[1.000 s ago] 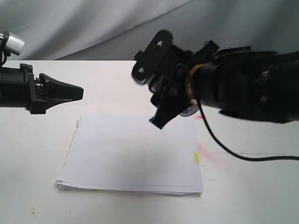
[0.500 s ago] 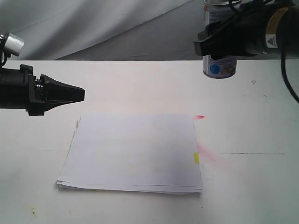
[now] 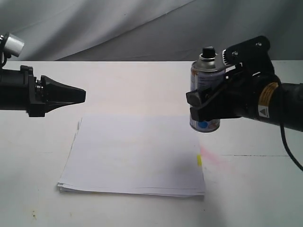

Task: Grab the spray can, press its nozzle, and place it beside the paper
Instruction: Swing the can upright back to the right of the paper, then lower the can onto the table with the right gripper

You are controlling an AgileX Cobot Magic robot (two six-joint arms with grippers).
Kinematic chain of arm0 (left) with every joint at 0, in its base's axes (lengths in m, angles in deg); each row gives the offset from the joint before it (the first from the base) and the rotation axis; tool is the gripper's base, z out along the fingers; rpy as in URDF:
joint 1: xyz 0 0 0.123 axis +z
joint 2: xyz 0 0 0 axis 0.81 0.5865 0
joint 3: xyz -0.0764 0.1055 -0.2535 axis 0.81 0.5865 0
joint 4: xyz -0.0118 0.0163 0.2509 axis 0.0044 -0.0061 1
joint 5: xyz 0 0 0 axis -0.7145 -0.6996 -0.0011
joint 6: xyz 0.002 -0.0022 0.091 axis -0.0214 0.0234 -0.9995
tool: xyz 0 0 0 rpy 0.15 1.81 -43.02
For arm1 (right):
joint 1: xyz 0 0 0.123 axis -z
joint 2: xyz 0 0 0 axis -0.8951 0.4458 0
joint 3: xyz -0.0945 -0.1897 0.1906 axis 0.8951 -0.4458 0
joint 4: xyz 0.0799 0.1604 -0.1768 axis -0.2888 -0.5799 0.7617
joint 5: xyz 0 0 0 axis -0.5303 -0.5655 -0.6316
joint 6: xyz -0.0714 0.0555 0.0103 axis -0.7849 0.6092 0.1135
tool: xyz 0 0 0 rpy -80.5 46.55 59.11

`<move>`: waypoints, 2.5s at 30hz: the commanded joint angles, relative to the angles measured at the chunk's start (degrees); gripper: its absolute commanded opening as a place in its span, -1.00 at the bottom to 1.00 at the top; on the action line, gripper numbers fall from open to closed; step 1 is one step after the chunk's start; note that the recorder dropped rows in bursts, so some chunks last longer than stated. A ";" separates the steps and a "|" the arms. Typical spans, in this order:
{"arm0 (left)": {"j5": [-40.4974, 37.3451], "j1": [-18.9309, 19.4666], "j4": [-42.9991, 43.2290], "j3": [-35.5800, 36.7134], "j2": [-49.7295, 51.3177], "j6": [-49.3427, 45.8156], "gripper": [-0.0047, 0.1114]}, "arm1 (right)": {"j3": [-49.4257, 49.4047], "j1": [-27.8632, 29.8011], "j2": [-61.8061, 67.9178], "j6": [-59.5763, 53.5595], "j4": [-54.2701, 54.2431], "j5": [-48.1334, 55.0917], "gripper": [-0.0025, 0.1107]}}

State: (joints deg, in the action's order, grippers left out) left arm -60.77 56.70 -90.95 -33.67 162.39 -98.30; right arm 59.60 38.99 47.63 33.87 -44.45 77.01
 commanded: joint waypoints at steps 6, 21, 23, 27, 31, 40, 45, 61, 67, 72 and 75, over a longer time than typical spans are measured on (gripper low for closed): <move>-0.83 0.14 -0.85 0.30 -0.50 0.65 -0.92 | 0.32 8.32 7.49 -20.27 -20.67 -22.43 -0.96; -0.83 0.14 -0.98 0.30 -0.50 0.65 -0.92 | 0.32 9.92 23.83 -25.62 -22.18 -41.21 -0.96; -0.83 0.14 -0.98 0.30 -0.50 0.65 -0.92 | 0.32 9.92 25.26 -25.62 -22.32 -43.11 -0.96; -0.83 0.14 -0.99 0.30 -0.50 1.40 -0.92 | 0.32 9.92 27.41 -25.62 -22.32 -45.02 -0.96; -0.83 0.14 -0.99 0.30 -0.50 1.52 -0.92 | 0.32 9.92 29.39 -26.05 -22.32 -47.31 -0.96; -0.83 0.14 -0.99 0.30 -0.50 1.98 -0.92 | 0.32 9.92 32.74 -27.46 -23.19 -46.75 -0.96; -0.83 0.14 -0.99 0.30 -0.50 1.98 -0.92 | 0.32 9.92 32.74 -29.42 -27.12 -42.18 -0.96; -0.83 0.14 -0.99 0.30 -0.50 1.98 -0.92 | 0.32 9.92 35.91 -30.29 -28.47 -43.04 -0.96; -0.83 0.14 -0.99 0.30 -0.50 1.98 -0.92 | 0.32 9.92 35.91 -31.66 -28.47 -44.14 -0.95; -0.83 0.14 -0.99 0.30 -0.50 1.98 -0.92 | 0.32 9.92 35.79 -31.68 -28.20 -46.53 -0.58; -0.83 0.14 -0.99 0.30 -0.50 1.98 -0.92 | 0.32 9.92 35.79 -31.78 -27.80 -46.53 -0.27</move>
State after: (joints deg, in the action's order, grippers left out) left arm -61.16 56.70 -90.95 -33.67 162.39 -96.98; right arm 59.70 48.63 83.73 2.70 -72.21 33.12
